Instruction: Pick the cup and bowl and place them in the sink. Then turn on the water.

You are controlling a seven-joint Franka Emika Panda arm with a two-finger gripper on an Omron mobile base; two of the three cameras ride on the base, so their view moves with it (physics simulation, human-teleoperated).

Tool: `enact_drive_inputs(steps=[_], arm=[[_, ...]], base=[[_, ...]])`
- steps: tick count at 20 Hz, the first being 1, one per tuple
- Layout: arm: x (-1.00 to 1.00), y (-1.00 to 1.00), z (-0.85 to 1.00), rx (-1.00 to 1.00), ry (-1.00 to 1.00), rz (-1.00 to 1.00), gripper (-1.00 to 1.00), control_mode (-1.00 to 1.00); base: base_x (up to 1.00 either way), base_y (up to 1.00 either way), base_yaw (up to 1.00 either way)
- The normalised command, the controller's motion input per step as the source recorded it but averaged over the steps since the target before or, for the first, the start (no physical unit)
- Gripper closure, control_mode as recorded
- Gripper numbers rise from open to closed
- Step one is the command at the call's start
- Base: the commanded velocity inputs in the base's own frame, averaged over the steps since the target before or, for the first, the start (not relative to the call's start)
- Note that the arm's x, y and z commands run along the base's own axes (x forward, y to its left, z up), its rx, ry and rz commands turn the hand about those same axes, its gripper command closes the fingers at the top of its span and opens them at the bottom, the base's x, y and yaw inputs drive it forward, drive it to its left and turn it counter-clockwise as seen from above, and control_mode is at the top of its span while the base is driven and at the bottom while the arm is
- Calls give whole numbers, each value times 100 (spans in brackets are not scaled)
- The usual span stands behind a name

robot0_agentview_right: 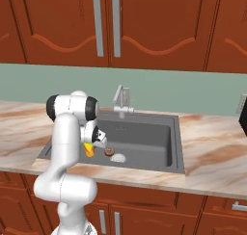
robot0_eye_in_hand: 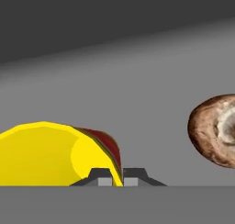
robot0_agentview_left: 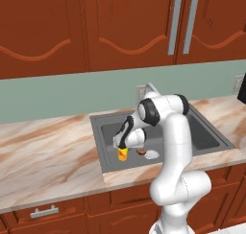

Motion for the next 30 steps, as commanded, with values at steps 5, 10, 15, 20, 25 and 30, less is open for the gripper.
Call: enact_drive_inputs(steps=[5,10,15,20,25,30], arm=[[0,0,-15,0,0,0,100,-100],[0,0,0,0,0,0,-100,-100],[0,0,3,0,0,0,-100,-100],[0,-6,20,0,0,0,-100,-100],[0,-13,32,1,0,0,-100,-100],[-10,-23,29,2,0,0,-100,-100]], base=[[0,0,0],[0,0,0],[0,0,0],[0,0,0],[0,0,0],[0,0,0]])
